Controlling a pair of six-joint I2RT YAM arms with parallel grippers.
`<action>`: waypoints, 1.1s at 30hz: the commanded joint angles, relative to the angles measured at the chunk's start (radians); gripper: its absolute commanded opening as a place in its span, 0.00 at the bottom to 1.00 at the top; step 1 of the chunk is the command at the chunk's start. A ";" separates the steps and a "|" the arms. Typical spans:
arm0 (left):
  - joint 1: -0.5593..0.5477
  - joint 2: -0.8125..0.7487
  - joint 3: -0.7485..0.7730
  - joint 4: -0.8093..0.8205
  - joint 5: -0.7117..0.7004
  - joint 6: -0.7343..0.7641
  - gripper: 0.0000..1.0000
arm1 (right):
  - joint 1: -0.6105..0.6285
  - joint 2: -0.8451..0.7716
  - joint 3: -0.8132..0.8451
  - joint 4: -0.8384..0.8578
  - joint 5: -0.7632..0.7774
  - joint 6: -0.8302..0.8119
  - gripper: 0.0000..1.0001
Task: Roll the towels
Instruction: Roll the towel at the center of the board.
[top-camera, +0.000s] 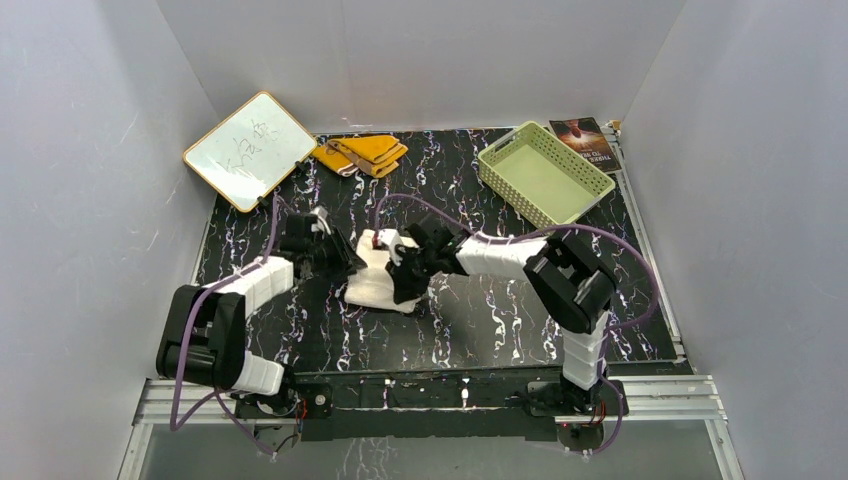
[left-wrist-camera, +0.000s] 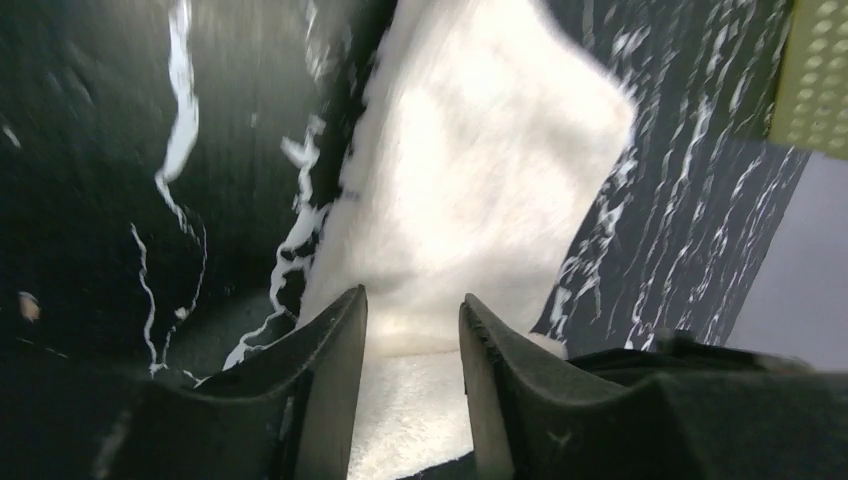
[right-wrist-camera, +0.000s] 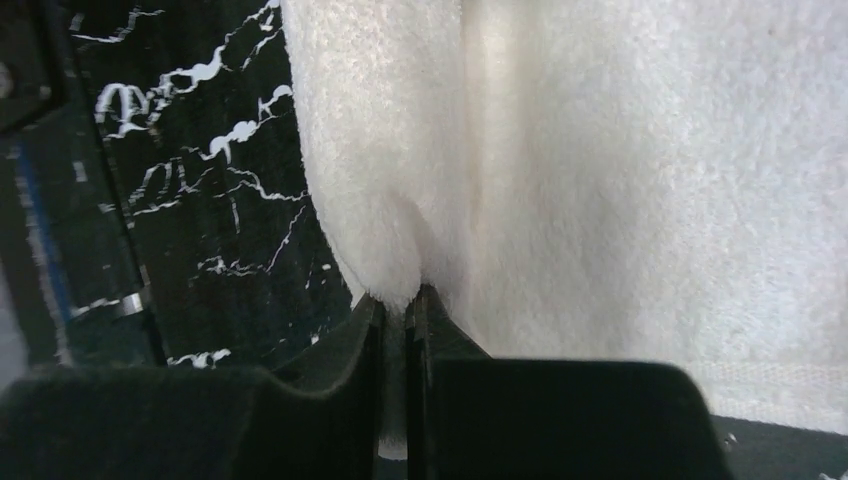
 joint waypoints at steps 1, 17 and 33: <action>0.016 -0.050 0.180 -0.229 -0.033 0.144 0.39 | -0.096 0.077 0.028 -0.111 -0.330 0.040 0.00; 0.005 0.020 -0.091 0.323 0.534 -0.151 0.15 | -0.217 0.342 0.192 -0.249 -0.514 0.114 0.00; 0.004 0.316 -0.084 0.346 0.300 -0.002 0.08 | -0.226 0.290 0.252 -0.224 -0.285 0.225 0.42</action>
